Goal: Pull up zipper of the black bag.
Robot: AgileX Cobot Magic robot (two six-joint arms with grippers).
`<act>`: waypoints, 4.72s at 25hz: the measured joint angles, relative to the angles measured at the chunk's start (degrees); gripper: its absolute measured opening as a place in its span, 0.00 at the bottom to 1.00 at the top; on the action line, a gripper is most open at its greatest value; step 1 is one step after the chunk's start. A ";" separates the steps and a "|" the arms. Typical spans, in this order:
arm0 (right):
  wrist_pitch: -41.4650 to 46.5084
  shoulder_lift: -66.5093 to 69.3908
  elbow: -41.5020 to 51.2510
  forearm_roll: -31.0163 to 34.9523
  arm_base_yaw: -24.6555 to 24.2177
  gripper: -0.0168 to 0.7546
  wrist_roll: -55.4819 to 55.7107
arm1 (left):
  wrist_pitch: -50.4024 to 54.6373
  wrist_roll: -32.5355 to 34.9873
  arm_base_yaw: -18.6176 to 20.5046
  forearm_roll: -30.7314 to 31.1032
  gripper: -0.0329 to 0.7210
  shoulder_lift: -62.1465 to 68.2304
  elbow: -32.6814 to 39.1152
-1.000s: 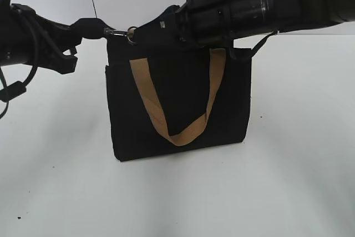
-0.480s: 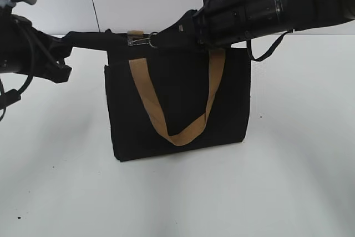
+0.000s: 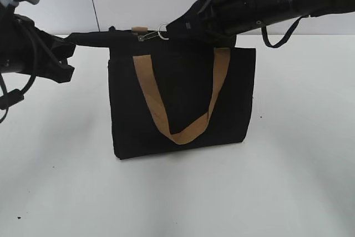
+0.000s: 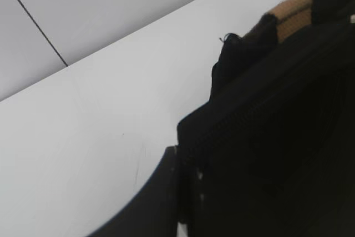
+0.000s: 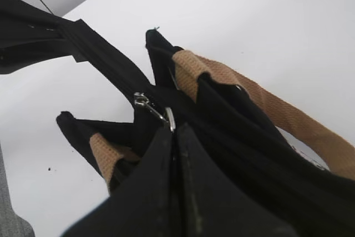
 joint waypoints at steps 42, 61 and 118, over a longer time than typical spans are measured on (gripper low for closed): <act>3.49 -8.20 0.00 -17.91 -5.08 0.73 20.52 | 3.29 0.00 0.06 -17.22 0.60 -1.97 -0.04; 34.16 -16.35 -0.12 -41.51 -5.08 0.79 55.46 | 47.82 10.13 -3.86 -28.42 0.58 -28.43 -0.04; 28.47 -96.60 40.35 -73.87 -5.08 0.75 75.72 | 63.83 25.68 -3.68 -41.51 0.55 -75.71 10.19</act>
